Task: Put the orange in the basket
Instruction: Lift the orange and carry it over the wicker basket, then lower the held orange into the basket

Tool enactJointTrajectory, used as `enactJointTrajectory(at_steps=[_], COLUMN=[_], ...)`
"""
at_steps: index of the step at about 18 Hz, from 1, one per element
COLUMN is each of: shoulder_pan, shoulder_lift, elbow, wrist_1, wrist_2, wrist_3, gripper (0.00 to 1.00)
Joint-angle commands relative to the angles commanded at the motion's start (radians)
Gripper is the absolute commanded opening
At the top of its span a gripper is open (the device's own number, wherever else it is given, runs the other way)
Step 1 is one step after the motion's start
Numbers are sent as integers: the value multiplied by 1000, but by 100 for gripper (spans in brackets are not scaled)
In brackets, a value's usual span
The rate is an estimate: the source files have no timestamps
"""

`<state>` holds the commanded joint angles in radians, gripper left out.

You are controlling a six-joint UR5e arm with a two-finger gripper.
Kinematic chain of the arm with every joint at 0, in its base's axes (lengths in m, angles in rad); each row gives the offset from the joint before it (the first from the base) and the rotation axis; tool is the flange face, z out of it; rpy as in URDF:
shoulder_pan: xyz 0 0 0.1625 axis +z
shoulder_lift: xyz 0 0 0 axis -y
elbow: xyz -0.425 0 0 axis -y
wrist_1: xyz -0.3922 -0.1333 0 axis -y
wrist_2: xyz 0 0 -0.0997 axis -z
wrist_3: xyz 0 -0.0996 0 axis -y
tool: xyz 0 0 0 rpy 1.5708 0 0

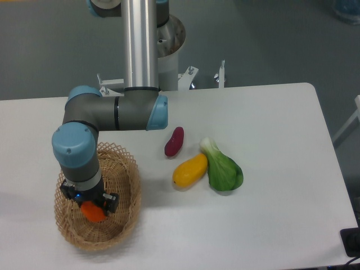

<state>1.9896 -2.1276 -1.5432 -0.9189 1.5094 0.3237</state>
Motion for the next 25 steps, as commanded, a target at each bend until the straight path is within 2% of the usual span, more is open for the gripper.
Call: enactJointTrajectory(at_steps=[10,11,12,13,21,25], shoulder_pan=[-11,-11,-11,-12,-11,-11], shoulder_lift=[-18,-18,-18,-15,15,25], elbow=[-6,-6,-5,-5,6,11], wrist_1=[3,9,23,34,37,38], wrist_2=[3,3,3,5,8,104], wrist_3=[0,0,0,0,9,5], gripper=[66,72,88,100,100,100])
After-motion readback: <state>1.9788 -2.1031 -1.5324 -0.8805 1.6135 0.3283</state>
